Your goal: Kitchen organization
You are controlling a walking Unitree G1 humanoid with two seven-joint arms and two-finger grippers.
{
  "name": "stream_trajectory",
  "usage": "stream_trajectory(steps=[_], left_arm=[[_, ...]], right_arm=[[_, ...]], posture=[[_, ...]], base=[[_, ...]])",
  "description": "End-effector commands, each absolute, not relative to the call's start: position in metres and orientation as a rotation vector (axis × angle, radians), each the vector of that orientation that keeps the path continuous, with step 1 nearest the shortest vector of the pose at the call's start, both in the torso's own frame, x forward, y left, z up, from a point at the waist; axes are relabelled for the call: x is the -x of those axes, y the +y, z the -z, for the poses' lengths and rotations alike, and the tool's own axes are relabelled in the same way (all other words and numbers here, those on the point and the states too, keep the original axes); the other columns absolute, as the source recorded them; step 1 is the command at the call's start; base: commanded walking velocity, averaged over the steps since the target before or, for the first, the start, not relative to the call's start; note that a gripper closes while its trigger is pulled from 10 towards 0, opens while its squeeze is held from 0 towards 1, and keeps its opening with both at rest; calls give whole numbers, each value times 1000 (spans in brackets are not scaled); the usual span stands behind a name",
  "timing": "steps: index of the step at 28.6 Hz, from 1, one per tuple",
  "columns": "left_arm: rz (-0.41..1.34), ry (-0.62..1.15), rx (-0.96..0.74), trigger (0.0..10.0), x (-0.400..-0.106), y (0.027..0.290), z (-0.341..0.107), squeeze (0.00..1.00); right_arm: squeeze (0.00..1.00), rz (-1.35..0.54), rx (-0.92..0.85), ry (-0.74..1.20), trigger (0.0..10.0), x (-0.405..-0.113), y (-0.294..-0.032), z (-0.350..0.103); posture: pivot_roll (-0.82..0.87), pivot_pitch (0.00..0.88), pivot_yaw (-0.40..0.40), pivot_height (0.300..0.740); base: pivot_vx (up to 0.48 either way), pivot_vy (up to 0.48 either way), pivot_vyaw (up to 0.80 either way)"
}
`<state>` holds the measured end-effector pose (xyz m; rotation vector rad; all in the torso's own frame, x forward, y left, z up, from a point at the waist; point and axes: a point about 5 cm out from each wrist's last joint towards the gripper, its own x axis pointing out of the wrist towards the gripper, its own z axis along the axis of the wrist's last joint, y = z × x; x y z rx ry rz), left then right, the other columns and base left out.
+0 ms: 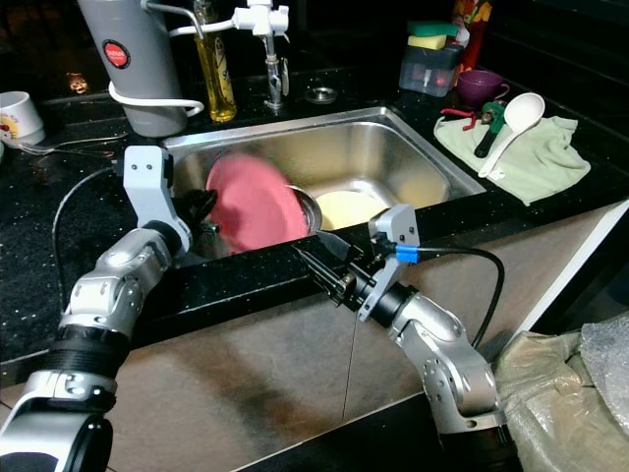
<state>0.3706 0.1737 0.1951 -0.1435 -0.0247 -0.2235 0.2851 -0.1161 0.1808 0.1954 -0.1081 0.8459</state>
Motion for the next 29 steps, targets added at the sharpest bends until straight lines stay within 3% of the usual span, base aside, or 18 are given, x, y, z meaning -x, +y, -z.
stream_trajectory(steps=[1,6,7,8,19,29], left_arm=[[239,-82,163,10000,-370,174,-206,1000],[285,-228,286,10000,-365,180,-236,1000],[272,-255,292,10000,-364,183,-240,545],[238,-270,284,10000,-362,187,-243,0],[34,-316,204,10000,-343,203,-239,0],[34,-333,168,10000,-327,190,-237,0]], right_arm=[[0,-838,-192,-105,10000,-284,-117,-181],[0,-837,-201,-107,10000,-284,-116,-181],[0,-837,-206,-109,10000,-284,-116,-181],[0,-837,-216,-111,10000,-284,-116,-181],[0,-804,-294,-148,10000,-287,-120,-183],[0,-782,-316,-145,10000,-290,-123,-177]], posture=[[-17,33,12,740],[-13,35,12,740],[-12,34,11,740],[-12,34,11,740],[5,38,5,740],[16,31,5,740]], base=[[0,0,0],[0,0,0],[0,0,0],[0,0,0],[0,0,0],[0,0,764]])
